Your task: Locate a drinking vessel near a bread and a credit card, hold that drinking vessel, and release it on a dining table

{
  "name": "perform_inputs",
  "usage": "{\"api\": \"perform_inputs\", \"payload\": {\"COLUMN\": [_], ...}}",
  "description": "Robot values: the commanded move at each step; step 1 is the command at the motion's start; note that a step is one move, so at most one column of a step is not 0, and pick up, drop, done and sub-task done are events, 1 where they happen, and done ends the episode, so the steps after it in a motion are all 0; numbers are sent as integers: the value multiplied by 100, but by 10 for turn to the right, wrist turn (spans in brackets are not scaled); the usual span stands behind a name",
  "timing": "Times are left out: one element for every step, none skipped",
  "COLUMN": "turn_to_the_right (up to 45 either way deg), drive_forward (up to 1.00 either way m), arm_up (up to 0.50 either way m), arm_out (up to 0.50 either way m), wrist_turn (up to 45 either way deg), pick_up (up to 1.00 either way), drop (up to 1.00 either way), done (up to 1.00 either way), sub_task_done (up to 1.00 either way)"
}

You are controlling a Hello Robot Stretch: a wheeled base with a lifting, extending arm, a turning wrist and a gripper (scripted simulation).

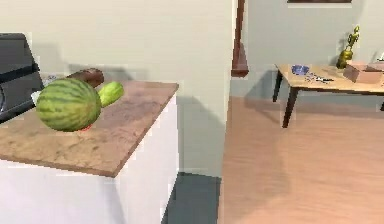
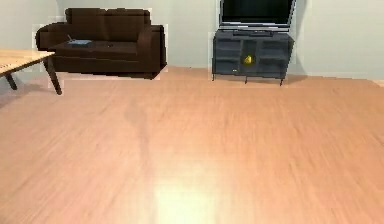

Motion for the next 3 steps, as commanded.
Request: {"api": "perform_inputs", "payload": {"turn_to_the_right": [0,150,0], "drive_forward": [5,0,50], "arm_up": [0,0,0], "arm_out": [0,0,0], "wrist_turn": [0,0,0], "pick_up": [0,0,0], "drop": [0,0,0], "done": [0,0,0], "sub_task_done": [0,0,0]}}
